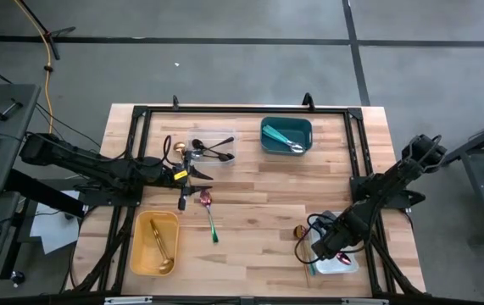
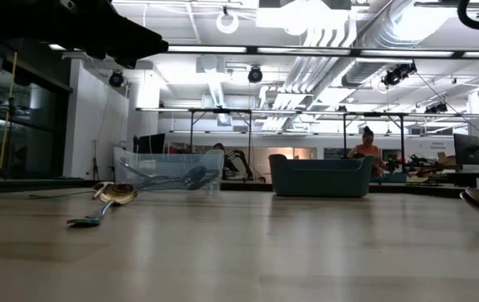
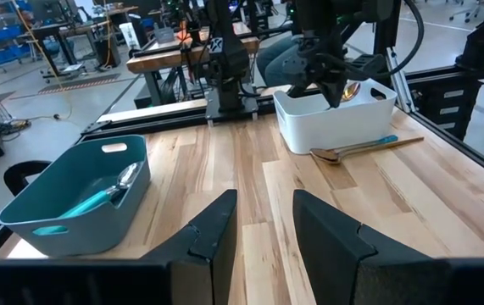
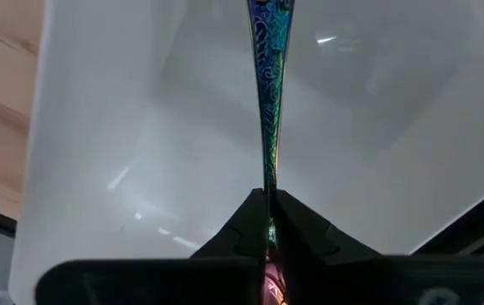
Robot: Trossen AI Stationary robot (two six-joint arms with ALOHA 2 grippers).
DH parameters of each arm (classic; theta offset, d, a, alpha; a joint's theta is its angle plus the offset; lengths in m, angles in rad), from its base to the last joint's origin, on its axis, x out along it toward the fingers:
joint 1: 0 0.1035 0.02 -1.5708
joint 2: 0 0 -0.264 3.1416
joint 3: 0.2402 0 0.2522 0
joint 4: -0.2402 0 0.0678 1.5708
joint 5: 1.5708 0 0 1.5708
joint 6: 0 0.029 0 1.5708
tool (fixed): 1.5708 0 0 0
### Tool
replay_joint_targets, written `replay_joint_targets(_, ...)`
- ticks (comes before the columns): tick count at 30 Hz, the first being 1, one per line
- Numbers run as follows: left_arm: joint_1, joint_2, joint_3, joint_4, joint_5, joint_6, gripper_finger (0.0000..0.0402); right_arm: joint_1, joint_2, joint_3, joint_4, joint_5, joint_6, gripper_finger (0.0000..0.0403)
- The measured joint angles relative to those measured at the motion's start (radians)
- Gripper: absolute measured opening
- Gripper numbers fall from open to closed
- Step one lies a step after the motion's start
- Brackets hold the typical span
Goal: Sort silverware by color (type)
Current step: Put the purple spoon into the white bin
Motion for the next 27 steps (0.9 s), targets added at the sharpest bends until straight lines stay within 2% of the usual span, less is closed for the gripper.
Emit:
replay_joint_targets(12, 0.000, 0.000, 0.000, 0.000, 0.000, 0.001, 0.0111, 0.000, -0.001, 0.000, 0.013, -0.002, -0.028, 0.0081)
replay_joint_targets(18, 0.000, 0.000, 0.000, 0.000, 0.000, 0.001, 0.0111, 0.000, -0.034, 0.018, 0.017, -0.124, -0.063, 0.0123)
replay_joint_targets(21, 0.000, 0.000, 0.000, 0.000, 0.000, 0.001, 0.0111, 0.000, -0.070, 0.058, 0.018, -0.128, -0.080, 0.0134)
replay_joint_targets(22, 0.000, 0.000, 0.000, 0.000, 0.000, 0.001, 0.0111, 0.000, -0.084, 0.074, 0.017, -0.104, -0.088, 0.0136)
replay_joint_targets(24, 0.000, 0.000, 0.000, 0.000, 0.000, 0.001, 0.0111, 0.001, -0.112, 0.116, 0.019, 0.020, -0.132, 0.0137)
replay_joint_targets(27, 0.000, 0.000, 0.000, 0.000, -0.001, 0.001, 0.0111, 0.010, -0.140, 0.173, 0.026, 0.358, -0.297, 0.0138)
